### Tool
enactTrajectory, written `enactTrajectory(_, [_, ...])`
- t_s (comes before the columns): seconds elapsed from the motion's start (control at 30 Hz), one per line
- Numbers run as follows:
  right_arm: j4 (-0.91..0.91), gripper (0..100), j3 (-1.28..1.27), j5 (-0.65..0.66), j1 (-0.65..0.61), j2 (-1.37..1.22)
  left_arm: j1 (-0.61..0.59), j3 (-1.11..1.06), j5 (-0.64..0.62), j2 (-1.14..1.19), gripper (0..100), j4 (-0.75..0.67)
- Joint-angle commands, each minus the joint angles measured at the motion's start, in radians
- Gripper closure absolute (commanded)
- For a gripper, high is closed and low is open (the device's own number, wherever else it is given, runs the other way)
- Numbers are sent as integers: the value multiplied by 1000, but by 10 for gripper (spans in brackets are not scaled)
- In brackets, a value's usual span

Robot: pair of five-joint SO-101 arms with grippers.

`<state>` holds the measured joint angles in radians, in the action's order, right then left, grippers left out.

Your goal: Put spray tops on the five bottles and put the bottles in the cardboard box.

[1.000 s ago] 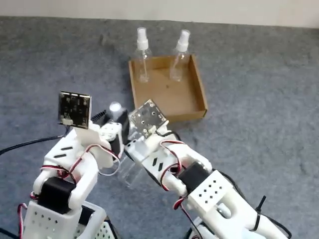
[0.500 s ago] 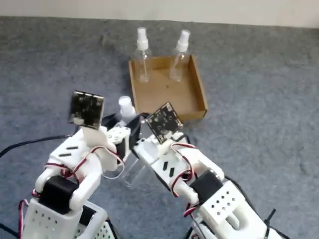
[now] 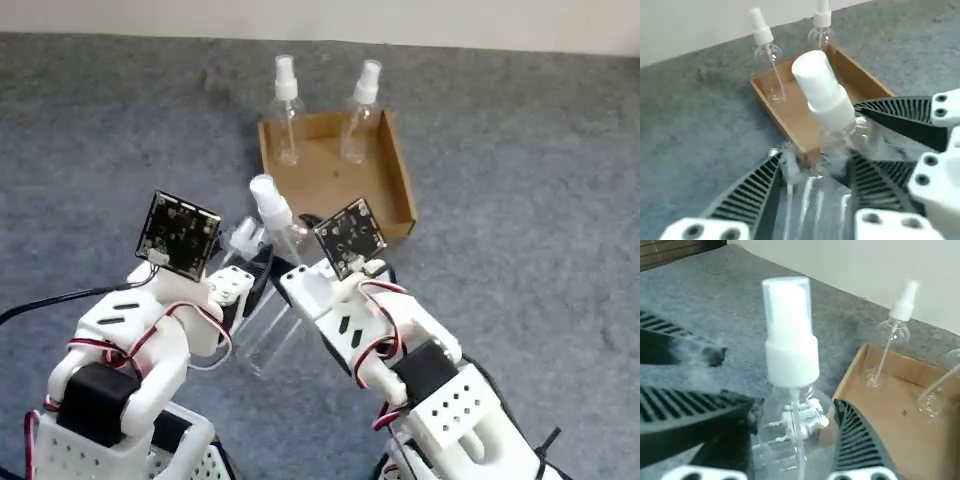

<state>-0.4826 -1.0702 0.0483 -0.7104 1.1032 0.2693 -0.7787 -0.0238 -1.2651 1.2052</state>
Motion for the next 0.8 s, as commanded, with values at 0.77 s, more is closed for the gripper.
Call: enactTrajectory(0.77, [27,995,-31,0,10,27,-154,151,91,282,880,-396])
